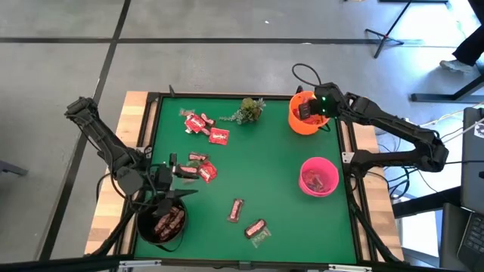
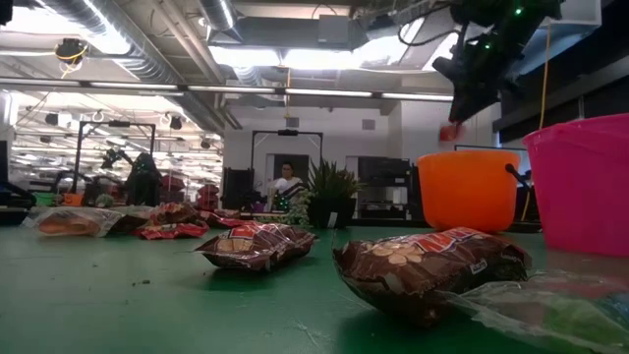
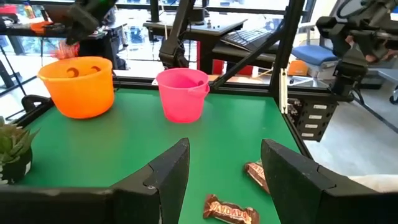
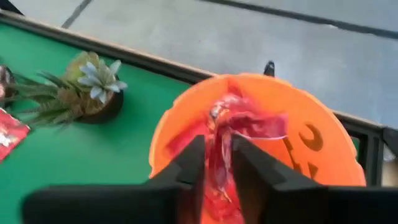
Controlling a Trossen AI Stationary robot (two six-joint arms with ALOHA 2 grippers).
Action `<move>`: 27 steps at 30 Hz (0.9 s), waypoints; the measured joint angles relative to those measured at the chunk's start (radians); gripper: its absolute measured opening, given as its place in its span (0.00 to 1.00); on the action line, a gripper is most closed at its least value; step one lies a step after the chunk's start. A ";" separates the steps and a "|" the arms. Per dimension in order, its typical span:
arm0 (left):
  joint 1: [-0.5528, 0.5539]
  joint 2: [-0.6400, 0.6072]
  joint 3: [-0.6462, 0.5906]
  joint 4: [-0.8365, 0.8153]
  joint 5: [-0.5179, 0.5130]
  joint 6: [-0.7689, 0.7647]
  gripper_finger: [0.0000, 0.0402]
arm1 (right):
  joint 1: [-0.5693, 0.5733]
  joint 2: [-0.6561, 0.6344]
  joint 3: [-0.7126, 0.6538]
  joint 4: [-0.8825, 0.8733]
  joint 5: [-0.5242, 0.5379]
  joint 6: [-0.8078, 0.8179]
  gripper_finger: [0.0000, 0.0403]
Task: Sort candy
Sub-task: Put the red candy into the orange bucket, then put the brown chocolate bar into the black bucket
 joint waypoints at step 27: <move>0.001 0.146 0.000 0.023 -0.174 -0.142 0.47 | 0.529 0.021 0.069 0.761 -0.273 -0.193 0.35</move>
